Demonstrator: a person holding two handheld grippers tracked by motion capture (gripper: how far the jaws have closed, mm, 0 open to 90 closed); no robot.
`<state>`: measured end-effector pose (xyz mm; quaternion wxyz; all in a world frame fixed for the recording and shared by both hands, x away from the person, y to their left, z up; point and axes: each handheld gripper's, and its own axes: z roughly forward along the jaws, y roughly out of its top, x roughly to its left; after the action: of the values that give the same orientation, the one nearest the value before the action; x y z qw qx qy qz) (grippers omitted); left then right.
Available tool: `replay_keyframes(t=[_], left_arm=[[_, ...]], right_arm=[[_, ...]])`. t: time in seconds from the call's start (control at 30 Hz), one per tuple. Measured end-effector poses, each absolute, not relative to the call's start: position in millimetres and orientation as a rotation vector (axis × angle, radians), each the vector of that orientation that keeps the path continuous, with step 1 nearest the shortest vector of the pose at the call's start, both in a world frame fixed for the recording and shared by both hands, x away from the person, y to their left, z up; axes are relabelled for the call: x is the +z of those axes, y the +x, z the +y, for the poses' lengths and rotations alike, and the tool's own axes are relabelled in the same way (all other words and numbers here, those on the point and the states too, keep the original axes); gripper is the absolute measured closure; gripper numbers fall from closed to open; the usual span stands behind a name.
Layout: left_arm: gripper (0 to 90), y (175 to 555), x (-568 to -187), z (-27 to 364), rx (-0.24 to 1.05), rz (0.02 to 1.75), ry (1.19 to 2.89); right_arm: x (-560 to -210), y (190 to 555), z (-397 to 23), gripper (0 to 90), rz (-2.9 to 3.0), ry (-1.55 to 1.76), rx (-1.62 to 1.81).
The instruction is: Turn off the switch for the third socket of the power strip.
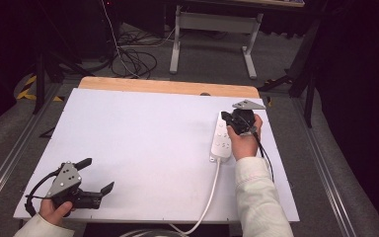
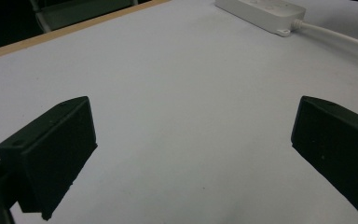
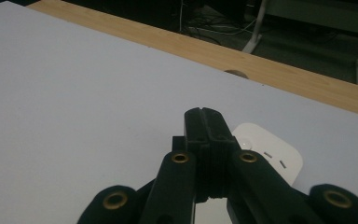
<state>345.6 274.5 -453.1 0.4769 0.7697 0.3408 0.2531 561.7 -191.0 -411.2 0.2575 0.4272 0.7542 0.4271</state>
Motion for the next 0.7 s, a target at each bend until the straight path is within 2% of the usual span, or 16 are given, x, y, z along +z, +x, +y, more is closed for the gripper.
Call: replay_keyframes(t=[0.07,0.2,0.5,0.7], left_arm=[[0.3,346,-453,275,0.618,0.834,1.88],[0.3,345,-453,275,0.62,0.833,1.883],[0.3,345,-453,275,0.622,0.836,1.881],[0.3,345,-452,277,0.619,0.84,1.877]], right_arm=[[-410,561,-191,75.0,2.045,1.153,1.166],[-405,554,-193,60.3,2.04,1.12,1.176],[-387,527,-202,42.4,2.066,1.081,1.227],[-383,506,-208,37.8,2.094,1.052,1.277]])
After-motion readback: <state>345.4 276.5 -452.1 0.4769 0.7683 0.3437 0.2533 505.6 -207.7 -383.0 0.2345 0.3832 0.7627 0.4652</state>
